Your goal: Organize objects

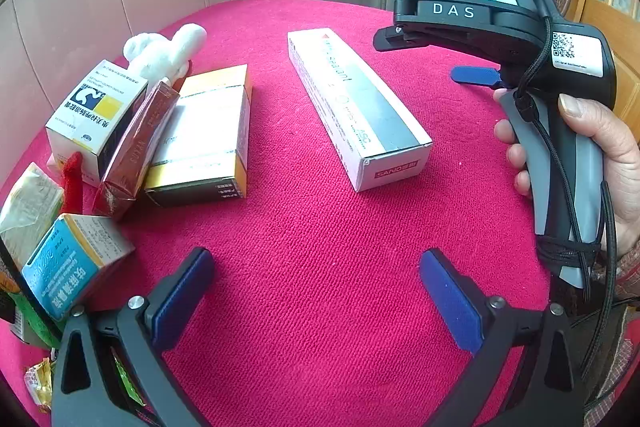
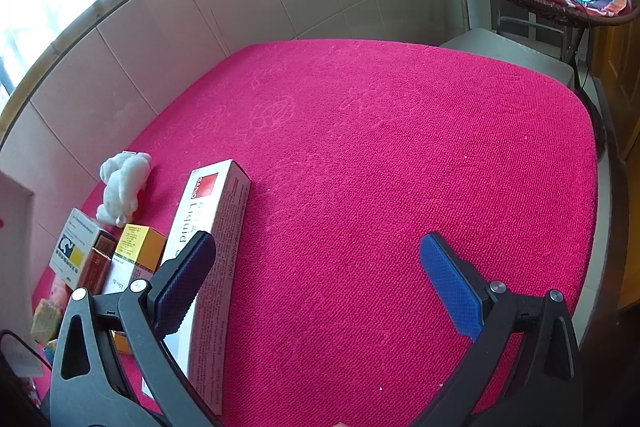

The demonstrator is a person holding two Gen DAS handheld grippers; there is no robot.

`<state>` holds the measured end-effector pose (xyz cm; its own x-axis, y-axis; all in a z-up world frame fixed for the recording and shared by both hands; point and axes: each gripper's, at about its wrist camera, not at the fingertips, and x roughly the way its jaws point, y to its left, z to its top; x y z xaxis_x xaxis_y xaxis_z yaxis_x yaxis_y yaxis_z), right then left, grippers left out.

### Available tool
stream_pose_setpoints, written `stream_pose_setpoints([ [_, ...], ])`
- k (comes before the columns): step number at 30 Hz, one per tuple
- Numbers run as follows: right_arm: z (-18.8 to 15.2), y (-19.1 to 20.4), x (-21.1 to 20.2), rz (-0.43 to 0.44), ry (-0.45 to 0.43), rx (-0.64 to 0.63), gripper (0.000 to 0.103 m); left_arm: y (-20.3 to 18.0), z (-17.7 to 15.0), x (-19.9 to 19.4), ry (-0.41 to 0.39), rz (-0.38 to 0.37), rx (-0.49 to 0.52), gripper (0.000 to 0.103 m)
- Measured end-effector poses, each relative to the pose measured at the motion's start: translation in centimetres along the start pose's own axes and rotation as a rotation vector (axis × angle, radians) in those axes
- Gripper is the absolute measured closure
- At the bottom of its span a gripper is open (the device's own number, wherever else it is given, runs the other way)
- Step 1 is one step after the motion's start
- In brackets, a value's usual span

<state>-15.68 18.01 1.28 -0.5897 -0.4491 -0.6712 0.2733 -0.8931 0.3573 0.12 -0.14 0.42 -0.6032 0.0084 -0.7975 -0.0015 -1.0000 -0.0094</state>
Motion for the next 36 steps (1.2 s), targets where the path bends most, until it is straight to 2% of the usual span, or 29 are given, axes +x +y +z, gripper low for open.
stream_pose_setpoints([
  [36, -0.02, 0.29, -0.14, -0.013, 0.01, -0.01, 0.0, 0.09, -0.21, 0.0, -0.001, -0.001, 0.0, 0.0],
])
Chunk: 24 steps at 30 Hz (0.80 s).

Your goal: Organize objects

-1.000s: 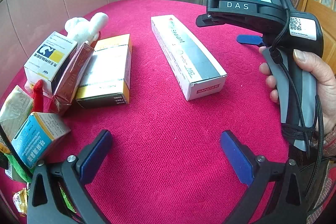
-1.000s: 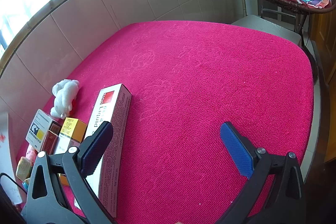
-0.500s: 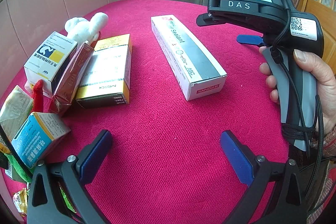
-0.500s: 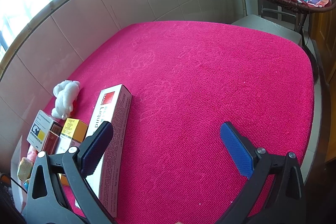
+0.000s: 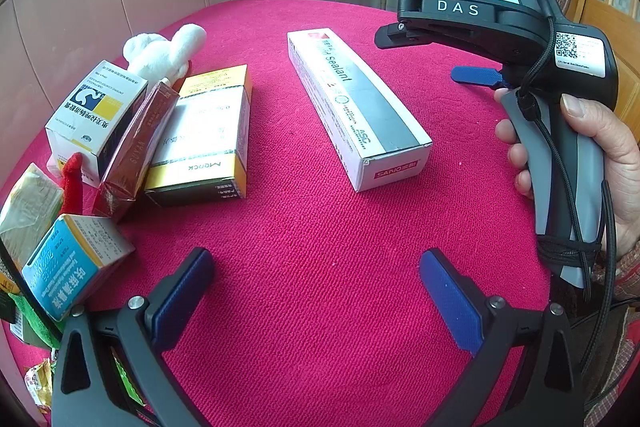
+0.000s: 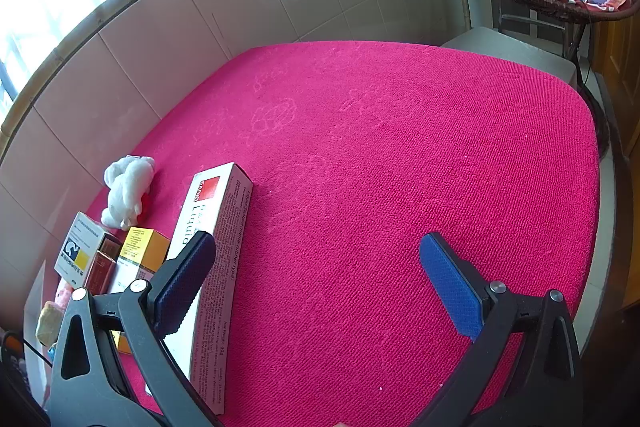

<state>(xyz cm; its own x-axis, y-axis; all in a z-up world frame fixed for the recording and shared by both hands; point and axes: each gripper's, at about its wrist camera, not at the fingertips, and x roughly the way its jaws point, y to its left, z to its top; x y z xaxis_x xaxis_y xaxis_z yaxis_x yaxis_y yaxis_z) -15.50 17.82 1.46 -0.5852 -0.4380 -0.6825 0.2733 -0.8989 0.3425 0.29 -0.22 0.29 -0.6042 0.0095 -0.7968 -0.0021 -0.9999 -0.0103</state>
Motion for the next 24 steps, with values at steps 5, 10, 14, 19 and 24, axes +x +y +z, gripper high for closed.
stream_pose_setpoints([
  [5, 0.0, 0.1, 0.0, 0.001, -0.003, -0.001, 0.0, 0.0, 0.1, 0.2, 0.0, 0.0, 0.0, 0.0],
  [10, 0.0, 0.2, 0.0, -0.002, -0.007, -0.006, 0.0, 0.0, 0.1, 0.2, 0.0, 0.0, 0.0, 0.0],
  [14, 0.2, 0.1, 0.0, -0.008, -0.015, -0.016, 0.0, 0.0, 0.1, 0.2, 0.0, 0.002, -0.001, 0.0],
  [19, 0.1, 0.2, 0.1, -0.012, -0.006, -0.015, 0.0, -0.8, -0.2, 0.0, 0.002, 0.041, -0.044, 0.0],
  [24, 0.0, -0.1, -0.3, -0.008, -0.023, -0.027, 0.0, -0.3, -1.7, -4.0, -0.05, 0.053, -0.092, 0.0],
])
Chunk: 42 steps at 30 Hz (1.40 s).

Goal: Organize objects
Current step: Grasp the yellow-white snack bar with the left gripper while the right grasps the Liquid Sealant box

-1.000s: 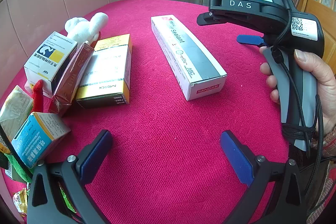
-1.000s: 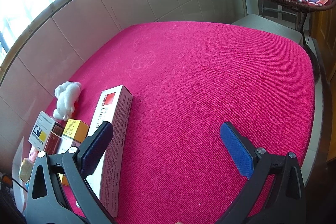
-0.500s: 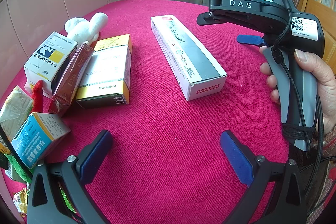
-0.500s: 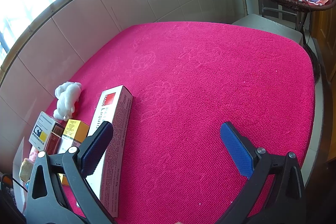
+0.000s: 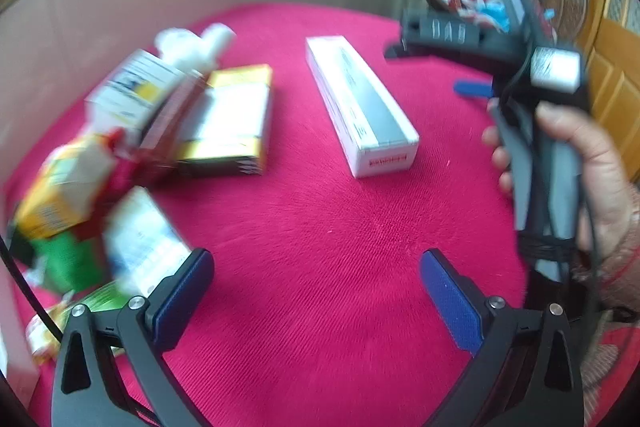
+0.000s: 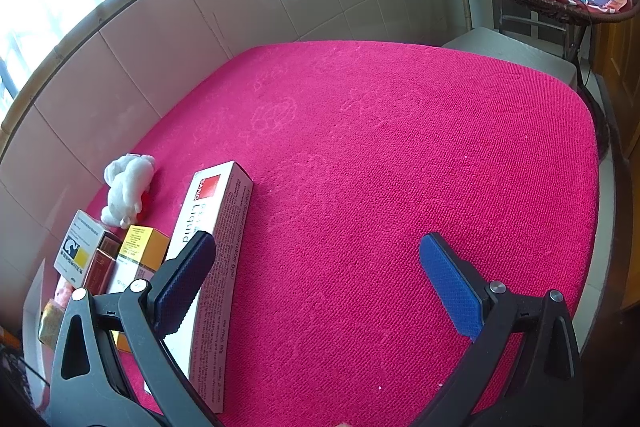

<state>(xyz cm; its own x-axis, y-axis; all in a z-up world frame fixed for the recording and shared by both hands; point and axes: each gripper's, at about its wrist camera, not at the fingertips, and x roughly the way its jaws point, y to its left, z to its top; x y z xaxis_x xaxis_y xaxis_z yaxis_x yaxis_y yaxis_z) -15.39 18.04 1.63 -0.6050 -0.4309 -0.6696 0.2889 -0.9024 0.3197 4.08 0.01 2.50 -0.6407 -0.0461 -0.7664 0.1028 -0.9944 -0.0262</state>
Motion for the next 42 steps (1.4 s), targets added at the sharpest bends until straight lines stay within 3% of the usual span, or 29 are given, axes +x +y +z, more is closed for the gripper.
stream_pose_setpoints([
  [4, -0.2, -0.8, -0.9, 0.016, 0.006, 0.038, 0.0, 2.3, -0.2, -5.6, -0.148, 0.066, -0.1, 0.0],
  [7, -0.1, -0.7, -1.8, 0.023, -0.011, 0.036, 0.0, 5.3, -0.9, -8.9, -0.237, 0.174, -0.196, 0.0],
  [13, 0.4, 1.0, -4.1, 0.078, -0.091, -0.043, 0.0, 11.2, -3.4, -10.9, -0.273, 0.319, -0.4, 0.0],
  [15, 0.4, 1.7, -4.3, 0.1, -0.07, -0.062, 0.0, 12.5, -4.2, -10.8, -0.267, 0.325, -0.456, 0.0],
  [17, -0.1, 2.7, -4.6, 0.136, -0.084, -0.098, 0.0, 13.3, -4.7, -10.1, -0.248, 0.317, -0.485, 0.0],
  [20, -0.8, 3.7, -4.8, 0.192, -0.072, -0.12, 0.0, 13.8, -4.9, -8.8, -0.233, 0.308, -0.444, 0.0],
  [26, -1.7, 5.0, -4.6, 0.247, -0.027, -0.144, 0.0, 13.5, -4.3, -7.9, -0.234, 0.251, -0.222, 0.0],
  [29, -1.6, 5.0, -3.8, 0.221, -0.007, -0.156, 0.0, 14.3, -3.5, -7.1, -0.21, 0.18, -0.152, 0.0],
  [33, -2.0, 5.0, -3.0, 0.207, 0.024, -0.136, 0.0, 16.3, -2.8, -4.9, -0.132, 0.093, -0.164, 0.0],
  [36, -2.1, 5.1, -2.6, 0.198, 0.038, -0.137, 0.0, 17.2, -3.2, -2.8, -0.046, 0.071, -0.198, 0.0],
  [42, -2.0, 5.0, -2.6, 0.206, 0.041, -0.139, 0.0, 14.8, -4.6, -3.1, 0.001, 0.009, -0.183, 0.0],
])
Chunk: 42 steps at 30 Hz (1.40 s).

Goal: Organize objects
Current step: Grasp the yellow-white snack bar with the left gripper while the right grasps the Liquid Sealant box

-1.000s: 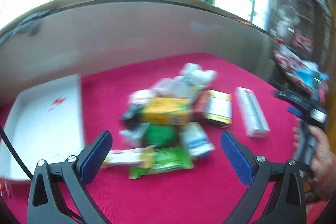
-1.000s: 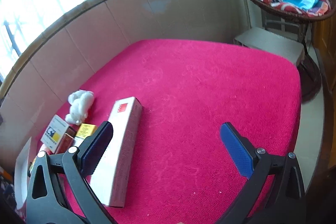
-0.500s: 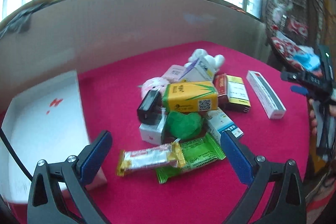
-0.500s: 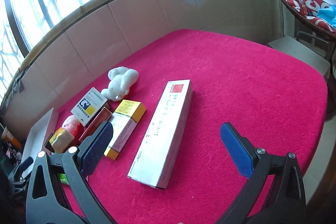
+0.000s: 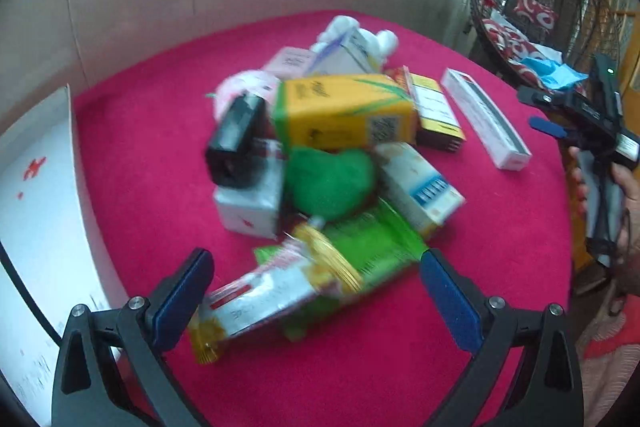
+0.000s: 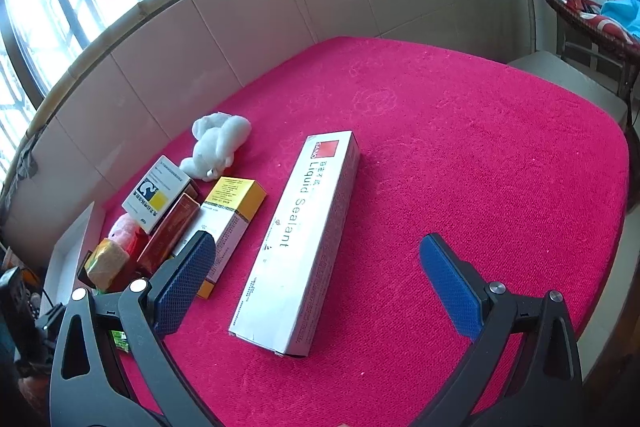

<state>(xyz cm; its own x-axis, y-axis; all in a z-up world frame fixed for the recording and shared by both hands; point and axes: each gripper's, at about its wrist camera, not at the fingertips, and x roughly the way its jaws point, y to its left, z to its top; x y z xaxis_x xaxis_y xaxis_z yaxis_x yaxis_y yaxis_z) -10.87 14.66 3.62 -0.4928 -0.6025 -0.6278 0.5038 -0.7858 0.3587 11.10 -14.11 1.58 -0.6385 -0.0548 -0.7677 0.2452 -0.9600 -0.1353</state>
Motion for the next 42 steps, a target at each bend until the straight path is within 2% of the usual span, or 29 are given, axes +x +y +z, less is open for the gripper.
stream_pose_setpoints([
  [1, 0.0, 0.0, 0.0, 0.004, 0.003, -0.001, 0.0, -0.9, -0.5, -0.6, -0.003, 0.011, 0.011, 0.0],
  [2, -0.1, 0.1, 0.0, 0.009, 0.005, -0.003, 0.0, -1.3, -0.9, -0.9, 0.006, -0.008, 0.002, 0.0],
  [5, -0.3, 0.2, 0.0, 0.015, 0.009, -0.013, 0.0, -2.8, -2.1, -2.0, 0.015, -0.112, -0.072, 0.0],
  [6, -0.3, 0.3, 0.0, 0.017, 0.01, -0.016, 0.0, -3.1, -2.4, -2.4, 0.001, -0.098, -0.08, 0.0],
  [8, -0.4, 0.5, 0.0, 0.017, 0.013, -0.026, 0.0, -3.5, -2.5, -3.3, -0.034, -0.012, -0.084, 0.0],
  [10, -0.4, 0.7, -0.1, 0.013, 0.016, -0.038, 0.0, -3.5, -2.5, -3.9, -0.051, 0.113, -0.069, 0.0],
  [12, -0.4, 1.0, -0.2, 0.004, 0.018, -0.052, 0.0, -3.5, -2.8, -4.0, -0.046, 0.176, -0.029, 0.0],
  [15, -0.3, 1.8, -0.1, -0.007, 0.024, -0.089, 0.0, -3.3, -3.4, -3.9, -0.025, 0.182, 0.035, 0.0],
  [18, -0.4, 3.2, 1.1, -0.066, 0.061, -0.157, 0.0, -4.2, -4.1, -3.3, 0.004, 0.179, 0.145, 0.0],
  [21, -0.9, 4.3, 2.6, -0.11, 0.106, -0.189, 0.0, -5.1, -4.5, -2.6, 0.031, 0.177, 0.22, 0.01],
  [24, -1.4, 5.0, 3.2, -0.126, 0.123, -0.208, 0.0, -5.2, -4.3, -1.4, 0.062, 0.171, 0.242, 0.013],
  [27, -1.8, 5.1, 3.4, -0.139, 0.133, -0.222, 0.0, -5.2, -4.5, -2.0, 0.072, 0.119, 0.203, 0.015],
  [31, -1.6, 4.3, 3.1, -0.134, 0.137, -0.194, 0.0, -6.4, -5.4, -3.6, 0.073, 0.002, 0.158, 0.015],
  [35, -1.6, 4.1, 3.1, -0.129, 0.14, -0.186, 0.0, -6.7, -5.0, -4.3, 0.03, 0.074, 0.128, 0.015],
  [38, -1.9, 4.7, 3.3, -0.127, 0.143, -0.21, 0.0, -5.3, -4.2, -3.4, 0.035, 0.148, 0.008, 0.016],
  [40, -2.1, 5.2, 3.5, -0.127, 0.135, -0.236, 0.0, -4.9, -3.9, -2.4, 0.057, 0.185, -0.035, 0.03],
  [42, -2.3, 5.5, 3.6, -0.141, 0.129, -0.259, 0.0, -4.9, -4.2, -1.9, 0.071, 0.203, -0.029, 0.035],
])
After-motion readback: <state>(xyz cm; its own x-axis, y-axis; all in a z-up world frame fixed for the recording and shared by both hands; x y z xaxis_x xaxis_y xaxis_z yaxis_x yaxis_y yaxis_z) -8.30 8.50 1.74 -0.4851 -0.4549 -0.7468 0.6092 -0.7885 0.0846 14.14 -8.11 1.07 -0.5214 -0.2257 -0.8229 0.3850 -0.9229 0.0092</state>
